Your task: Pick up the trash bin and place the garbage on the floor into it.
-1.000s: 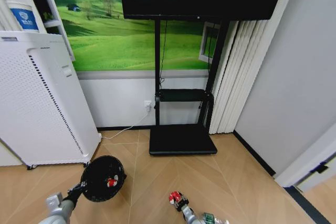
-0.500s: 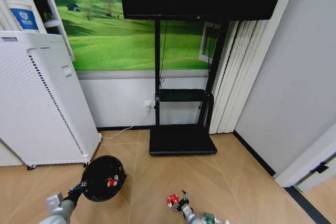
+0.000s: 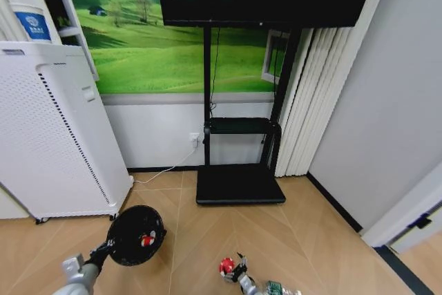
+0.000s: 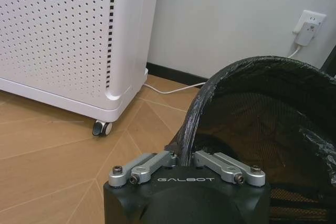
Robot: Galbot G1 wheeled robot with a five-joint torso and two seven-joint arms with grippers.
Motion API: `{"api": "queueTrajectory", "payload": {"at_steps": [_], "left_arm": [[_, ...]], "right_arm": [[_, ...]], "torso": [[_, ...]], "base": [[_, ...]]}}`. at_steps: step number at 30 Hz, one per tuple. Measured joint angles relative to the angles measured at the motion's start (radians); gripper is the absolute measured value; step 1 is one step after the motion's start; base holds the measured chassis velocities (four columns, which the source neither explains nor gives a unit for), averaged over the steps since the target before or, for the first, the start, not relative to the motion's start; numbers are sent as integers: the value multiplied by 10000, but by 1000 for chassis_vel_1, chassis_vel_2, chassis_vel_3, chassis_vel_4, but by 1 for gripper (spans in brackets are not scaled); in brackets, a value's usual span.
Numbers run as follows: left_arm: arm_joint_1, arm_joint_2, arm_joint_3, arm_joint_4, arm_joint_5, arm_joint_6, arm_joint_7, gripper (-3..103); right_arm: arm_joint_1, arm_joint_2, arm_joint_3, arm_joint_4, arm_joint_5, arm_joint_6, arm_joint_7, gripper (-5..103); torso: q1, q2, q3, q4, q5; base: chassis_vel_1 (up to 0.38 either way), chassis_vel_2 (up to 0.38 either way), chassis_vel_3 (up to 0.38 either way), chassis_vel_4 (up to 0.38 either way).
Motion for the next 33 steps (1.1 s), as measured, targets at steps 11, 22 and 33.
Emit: {"api": "queueTrajectory", "payload": {"at_steps": [11, 22, 33], "left_arm": [[30, -136, -71, 68, 38, -57, 14, 2], [35, -136, -78, 71, 43, -66, 18, 2], [35, -134, -80, 72, 44, -67, 18, 2]], "right_arm": [[-111, -223, -330, 8, -53, 84, -180, 90], [-129, -227, -330, 9, -54, 86, -175, 84], [-134, -226, -329, 10, -56, 86, -153, 84]], "torso": [[0, 0, 5, 5, -8], [1, -4, 6, 0, -6], [3, -5, 6, 0, -3]], "base": [[0, 0, 0, 0], [0, 0, 0, 0], [0, 0, 0, 0]]}}
